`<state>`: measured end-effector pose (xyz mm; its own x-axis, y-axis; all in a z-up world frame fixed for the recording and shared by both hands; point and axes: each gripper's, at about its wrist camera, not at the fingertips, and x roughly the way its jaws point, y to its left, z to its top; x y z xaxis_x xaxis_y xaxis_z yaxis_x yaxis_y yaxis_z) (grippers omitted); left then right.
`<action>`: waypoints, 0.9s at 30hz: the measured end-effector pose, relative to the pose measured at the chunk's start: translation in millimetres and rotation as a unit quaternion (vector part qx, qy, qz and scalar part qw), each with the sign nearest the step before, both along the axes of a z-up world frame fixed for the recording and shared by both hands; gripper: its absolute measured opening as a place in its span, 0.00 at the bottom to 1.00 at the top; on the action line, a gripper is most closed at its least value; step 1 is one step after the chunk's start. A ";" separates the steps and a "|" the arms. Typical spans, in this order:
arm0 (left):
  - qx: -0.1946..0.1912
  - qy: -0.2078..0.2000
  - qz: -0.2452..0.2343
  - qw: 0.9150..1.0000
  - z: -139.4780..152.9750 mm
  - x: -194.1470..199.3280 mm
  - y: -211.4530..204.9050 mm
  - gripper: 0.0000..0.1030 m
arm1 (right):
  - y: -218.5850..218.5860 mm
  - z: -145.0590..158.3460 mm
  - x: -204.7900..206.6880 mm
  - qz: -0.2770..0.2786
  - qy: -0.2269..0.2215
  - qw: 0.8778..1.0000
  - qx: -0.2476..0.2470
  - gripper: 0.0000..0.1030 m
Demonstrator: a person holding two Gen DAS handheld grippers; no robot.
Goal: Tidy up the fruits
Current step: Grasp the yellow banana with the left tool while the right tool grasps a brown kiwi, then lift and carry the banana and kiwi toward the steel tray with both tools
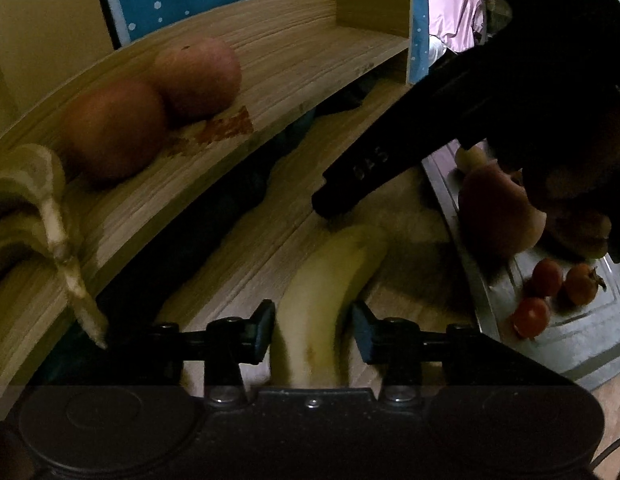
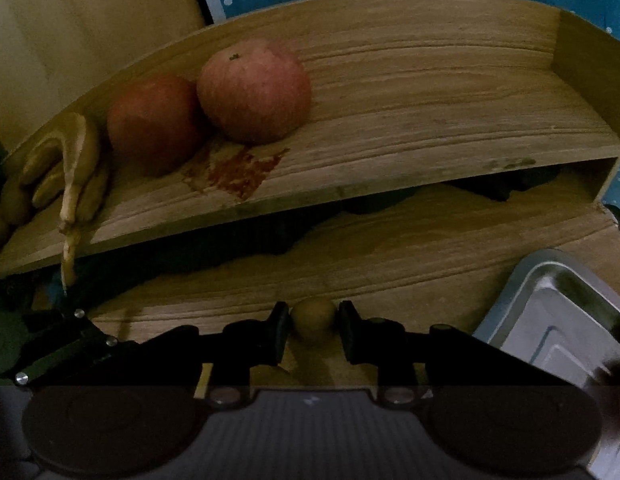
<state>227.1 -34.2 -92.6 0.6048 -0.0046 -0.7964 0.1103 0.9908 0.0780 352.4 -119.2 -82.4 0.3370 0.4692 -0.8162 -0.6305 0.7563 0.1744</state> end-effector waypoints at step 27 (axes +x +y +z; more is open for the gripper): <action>-0.058 0.022 0.083 0.995 4.9 -20.0 10.6 0.36 | -64.3 47.1 -93.5 -0.081 -0.036 0.995 0.037 0.30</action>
<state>207.1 -23.6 -87.8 0.5690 -0.0018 -0.8223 -0.0539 0.9978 -0.0395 258.9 -183.5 -35.3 0.4687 0.4617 -0.7531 -0.5147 0.8356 0.1919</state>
